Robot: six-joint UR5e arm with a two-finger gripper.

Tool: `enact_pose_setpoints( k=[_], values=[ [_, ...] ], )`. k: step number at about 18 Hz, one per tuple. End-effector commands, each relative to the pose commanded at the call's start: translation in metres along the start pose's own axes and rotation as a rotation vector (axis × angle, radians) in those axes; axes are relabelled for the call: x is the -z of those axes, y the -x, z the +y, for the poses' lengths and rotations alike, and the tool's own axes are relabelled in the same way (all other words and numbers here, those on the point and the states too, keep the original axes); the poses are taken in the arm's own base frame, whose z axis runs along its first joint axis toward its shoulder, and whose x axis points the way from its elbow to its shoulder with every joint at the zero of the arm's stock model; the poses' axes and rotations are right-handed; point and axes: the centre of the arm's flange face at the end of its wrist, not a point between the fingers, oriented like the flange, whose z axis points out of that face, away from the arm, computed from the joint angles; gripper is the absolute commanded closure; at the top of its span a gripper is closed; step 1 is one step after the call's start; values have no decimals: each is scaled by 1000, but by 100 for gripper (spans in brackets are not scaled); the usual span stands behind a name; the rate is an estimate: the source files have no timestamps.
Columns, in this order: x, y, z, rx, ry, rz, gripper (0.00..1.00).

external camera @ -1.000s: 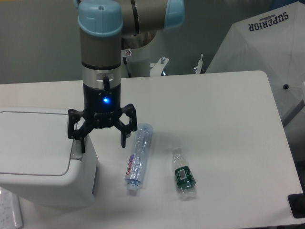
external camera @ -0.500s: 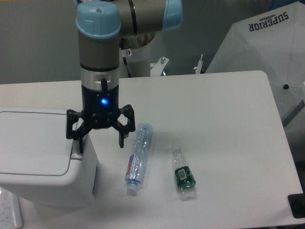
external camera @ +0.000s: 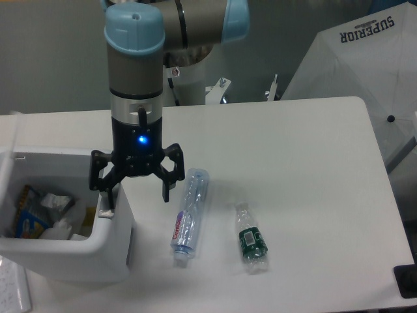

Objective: Open the trash can
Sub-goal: 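Lift the gripper away from the open trash can toward the bottles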

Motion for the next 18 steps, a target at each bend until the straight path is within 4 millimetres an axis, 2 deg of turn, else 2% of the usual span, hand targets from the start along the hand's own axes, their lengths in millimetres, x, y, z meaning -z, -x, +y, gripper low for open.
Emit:
enact_pose_setpoints(
  k=[4,7,10,15,18],
  values=[
    [31,0,-24,-12,-72,-4,0],
    [55,29,-45,11,-134,-36,0],
    [49,58,-41,-34,-101,-166,0],
    [42,87,-32,-210,-1,-356,0],
    [38,103,-25,-264,99,-371,0]
  ],
)
